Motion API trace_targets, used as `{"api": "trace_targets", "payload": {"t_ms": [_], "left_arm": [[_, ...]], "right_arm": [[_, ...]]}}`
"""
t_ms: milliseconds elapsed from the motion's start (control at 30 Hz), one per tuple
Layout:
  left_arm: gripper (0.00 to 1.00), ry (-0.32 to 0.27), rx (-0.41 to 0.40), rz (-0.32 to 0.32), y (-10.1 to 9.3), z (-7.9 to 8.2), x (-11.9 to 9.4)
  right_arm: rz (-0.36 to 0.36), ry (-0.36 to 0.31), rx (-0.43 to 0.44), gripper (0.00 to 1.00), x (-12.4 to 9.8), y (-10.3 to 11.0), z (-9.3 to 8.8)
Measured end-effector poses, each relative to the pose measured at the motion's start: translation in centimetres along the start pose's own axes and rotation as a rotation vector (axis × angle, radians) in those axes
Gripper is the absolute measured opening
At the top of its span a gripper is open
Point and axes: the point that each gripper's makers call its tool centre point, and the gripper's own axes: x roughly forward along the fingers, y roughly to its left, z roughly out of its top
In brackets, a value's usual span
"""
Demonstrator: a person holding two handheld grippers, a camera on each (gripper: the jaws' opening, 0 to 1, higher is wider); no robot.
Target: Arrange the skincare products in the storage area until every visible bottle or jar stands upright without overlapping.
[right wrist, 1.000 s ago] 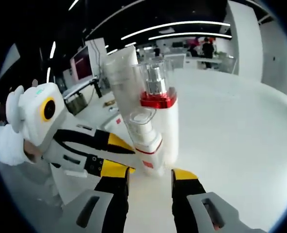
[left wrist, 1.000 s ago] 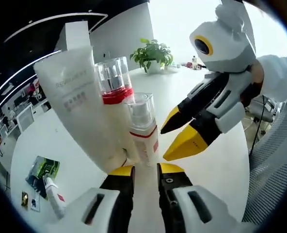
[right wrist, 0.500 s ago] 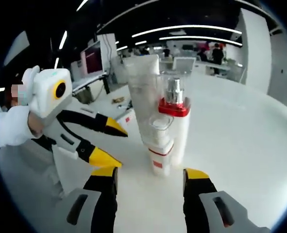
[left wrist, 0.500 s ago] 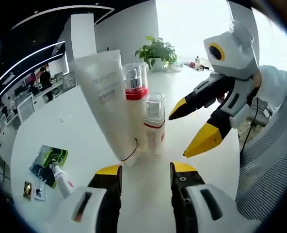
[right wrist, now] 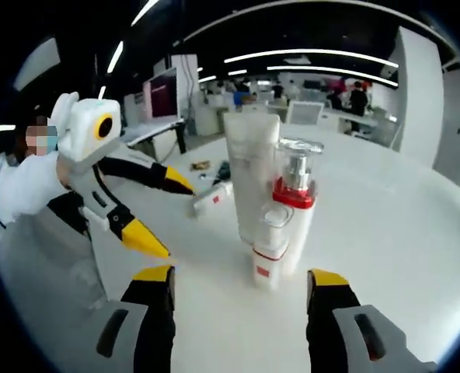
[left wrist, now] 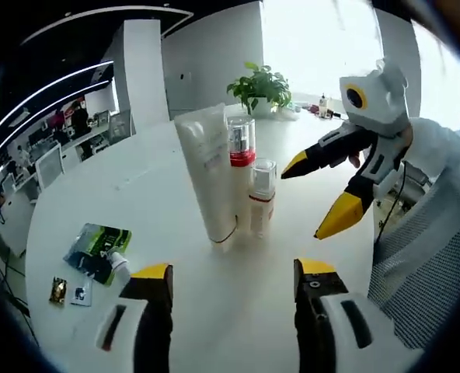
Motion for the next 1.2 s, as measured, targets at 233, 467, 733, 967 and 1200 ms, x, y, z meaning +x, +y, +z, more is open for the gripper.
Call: {"api": "trace_targets", "payload": {"t_ms": [233, 467, 733, 967, 1200], "left_arm": [[0.69, -0.014, -0.064, 0.025, 2.0, 0.1, -1.9], [0.75, -0.033, -0.088, 0.065, 3.6, 0.3, -3.7], [0.83, -0.040, -0.104, 0.103, 4.5, 0.1, -5.3], [0.88, -0.038, -0.122, 0.140, 5.5, -0.2, -6.6], [0.94, -0.042, -0.140, 0.157, 5.6, -0.4, -7.3]], "right_arm": [[0.012, 0.006, -0.046, 0.77, -0.5, 0.3, 0.4], [0.018, -0.004, -0.066, 0.83, -0.9, 0.3, 1.2], [0.039, 0.006, -0.099, 0.90, -1.0, 0.7, 1.5], [0.051, 0.013, -0.130, 0.99, -0.8, 0.9, 1.8], [0.060, 0.009, -0.149, 0.99, -0.7, 0.8, 2.4]]}}
